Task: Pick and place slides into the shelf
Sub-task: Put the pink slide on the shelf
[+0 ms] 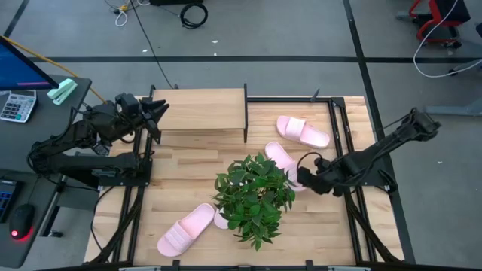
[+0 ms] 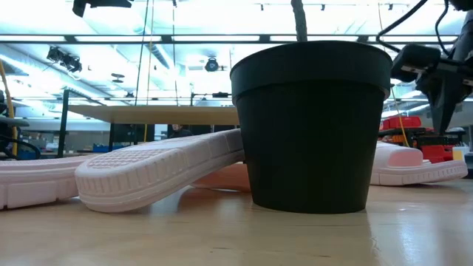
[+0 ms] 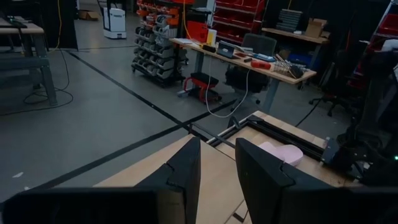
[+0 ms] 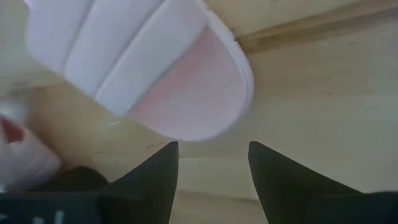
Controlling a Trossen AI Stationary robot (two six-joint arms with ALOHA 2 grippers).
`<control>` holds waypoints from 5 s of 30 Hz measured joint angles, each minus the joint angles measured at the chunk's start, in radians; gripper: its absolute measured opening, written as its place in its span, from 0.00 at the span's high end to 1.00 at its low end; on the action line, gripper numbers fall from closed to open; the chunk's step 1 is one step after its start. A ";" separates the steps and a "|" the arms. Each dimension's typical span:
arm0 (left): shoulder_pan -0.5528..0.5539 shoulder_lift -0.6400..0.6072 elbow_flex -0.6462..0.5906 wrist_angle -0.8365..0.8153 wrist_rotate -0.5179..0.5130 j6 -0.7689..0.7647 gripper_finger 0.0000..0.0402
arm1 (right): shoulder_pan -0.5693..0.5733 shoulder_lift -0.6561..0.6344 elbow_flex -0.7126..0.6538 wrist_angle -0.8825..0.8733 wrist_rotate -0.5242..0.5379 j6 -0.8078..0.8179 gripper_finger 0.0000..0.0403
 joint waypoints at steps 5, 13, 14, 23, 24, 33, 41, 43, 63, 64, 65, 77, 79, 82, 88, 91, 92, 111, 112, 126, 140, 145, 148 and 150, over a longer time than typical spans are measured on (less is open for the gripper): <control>0.000 0.000 0.000 0.000 0.000 0.000 0.73 | -0.002 0.088 0.000 0.013 -0.009 0.012 0.50; 0.000 0.000 0.000 0.002 0.000 0.000 0.73 | -0.017 0.176 0.000 0.025 0.001 0.018 0.50; 0.000 0.000 0.000 0.002 0.001 0.000 0.73 | -0.025 0.187 0.000 0.035 0.007 0.018 0.50; 0.000 0.000 0.000 0.003 0.002 -0.011 0.73 | -0.078 0.298 0.002 0.186 0.093 -0.008 0.53; 0.000 0.000 0.000 0.004 0.002 -0.011 0.73 | -0.077 0.304 0.002 0.192 0.102 -0.008 0.55; 0.000 0.000 0.000 0.005 0.003 -0.011 0.73 | -0.068 0.274 0.000 0.185 0.280 -0.061 0.94; 0.000 0.000 0.000 0.030 0.003 0.001 0.73 | -0.047 0.161 0.012 0.131 0.277 -0.111 0.94; 0.000 0.000 0.000 0.030 0.003 0.000 0.73 | -0.035 0.124 0.040 0.063 0.269 -0.115 0.94; 0.000 0.000 0.000 0.034 0.021 0.000 0.73 | -0.119 -0.039 0.860 -0.870 0.514 -0.742 0.94; 0.000 0.000 0.000 0.035 0.029 0.000 0.73 | -0.147 -0.034 0.890 -0.869 0.529 -0.789 0.94; 0.000 0.000 0.000 0.035 0.033 -0.001 0.73 | -0.173 -0.027 0.919 -0.871 0.540 -0.839 0.94; 0.000 0.000 0.000 0.042 0.039 -0.011 0.78 | -0.431 0.066 1.195 -0.736 0.681 -1.282 0.94; 0.000 0.000 0.000 0.042 0.039 -0.011 0.79 | -0.469 0.082 1.213 -0.657 0.680 -1.354 0.94; 0.000 0.000 0.000 0.054 0.039 -0.011 0.80 | -0.522 0.097 1.217 -0.530 0.671 -1.438 0.94; 0.000 0.000 0.000 0.071 0.039 -0.010 0.80 | -0.614 0.144 1.218 -0.313 0.571 -1.581 0.94; 0.000 0.000 0.000 0.083 0.039 -0.011 0.79 | -0.651 0.177 1.218 -0.222 0.485 -1.636 0.94; 0.000 0.000 0.000 0.088 0.039 -0.011 0.79 | -0.665 0.189 1.218 -0.196 0.449 -1.663 0.94; 0.000 0.087 0.000 0.148 0.123 -0.072 0.76 | -0.822 0.347 1.218 -0.135 -0.104 -2.004 0.94; 0.000 0.094 0.000 0.147 0.141 -0.080 0.76 | -0.826 0.350 1.218 -0.134 -0.119 -2.014 0.94; 0.000 0.172 0.000 0.228 0.241 -0.118 0.58 | -0.829 0.383 1.218 -0.143 -0.161 -2.050 0.94; 0.000 0.172 0.000 0.235 0.346 -0.181 0.37 | -0.833 0.439 1.218 -0.193 -0.169 -2.090 0.94; 0.000 0.186 0.000 0.215 0.348 -0.195 0.34 | -0.817 0.460 1.218 -0.179 -0.200 -2.094 0.94; 0.000 0.203 0.000 0.212 0.367 -0.200 0.33 | -0.803 0.465 1.217 -0.172 -0.203 -2.095 0.94; 0.000 0.215 0.000 0.194 0.383 -0.209 0.33 | -0.791 0.469 1.217 -0.156 -0.204 -2.097 0.94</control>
